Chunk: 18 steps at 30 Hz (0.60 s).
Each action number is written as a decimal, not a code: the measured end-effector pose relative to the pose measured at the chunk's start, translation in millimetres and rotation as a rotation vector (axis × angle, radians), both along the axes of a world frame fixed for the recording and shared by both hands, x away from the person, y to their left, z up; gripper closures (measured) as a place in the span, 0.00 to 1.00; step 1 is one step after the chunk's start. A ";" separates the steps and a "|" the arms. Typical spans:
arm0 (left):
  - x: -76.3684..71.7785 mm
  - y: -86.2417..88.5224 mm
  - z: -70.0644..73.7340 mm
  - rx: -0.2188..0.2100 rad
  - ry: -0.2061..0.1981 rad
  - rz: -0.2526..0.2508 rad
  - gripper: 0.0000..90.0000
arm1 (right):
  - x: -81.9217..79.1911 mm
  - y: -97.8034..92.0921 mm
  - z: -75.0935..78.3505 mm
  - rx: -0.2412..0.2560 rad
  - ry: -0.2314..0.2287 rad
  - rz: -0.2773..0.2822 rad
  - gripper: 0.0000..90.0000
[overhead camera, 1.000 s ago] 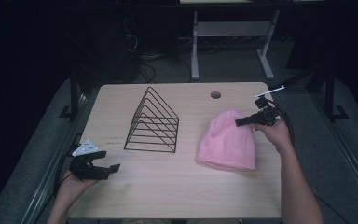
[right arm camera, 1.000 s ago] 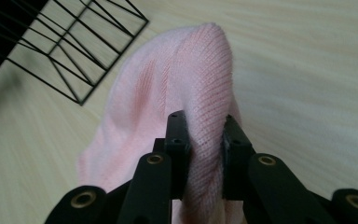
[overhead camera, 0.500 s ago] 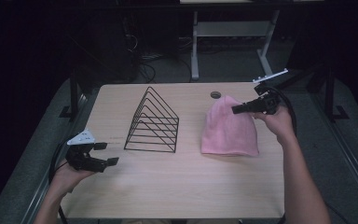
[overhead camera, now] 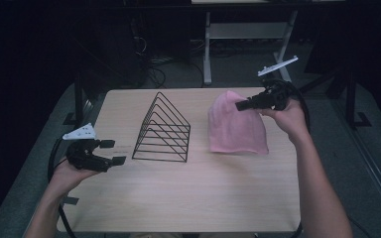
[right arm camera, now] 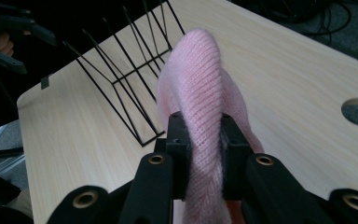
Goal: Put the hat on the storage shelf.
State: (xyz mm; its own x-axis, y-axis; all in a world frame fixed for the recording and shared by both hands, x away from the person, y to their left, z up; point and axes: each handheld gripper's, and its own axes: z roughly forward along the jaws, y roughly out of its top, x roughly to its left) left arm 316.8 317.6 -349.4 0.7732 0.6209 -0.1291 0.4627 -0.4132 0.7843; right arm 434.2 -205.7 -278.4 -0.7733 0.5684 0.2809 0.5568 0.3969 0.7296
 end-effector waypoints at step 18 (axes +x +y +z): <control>10.4 -13.0 28.6 0.016 -0.022 -0.059 0.20 | -18.9 42.6 65.4 -0.025 -0.131 0.131 0.86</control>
State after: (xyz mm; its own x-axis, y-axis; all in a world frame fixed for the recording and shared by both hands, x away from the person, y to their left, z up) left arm 327.2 304.5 -320.7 0.8112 0.5759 -0.1018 0.4196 -0.4519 0.7872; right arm 415.4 -163.1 -212.9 -0.8700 0.4664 0.1599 0.4002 0.4787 0.7814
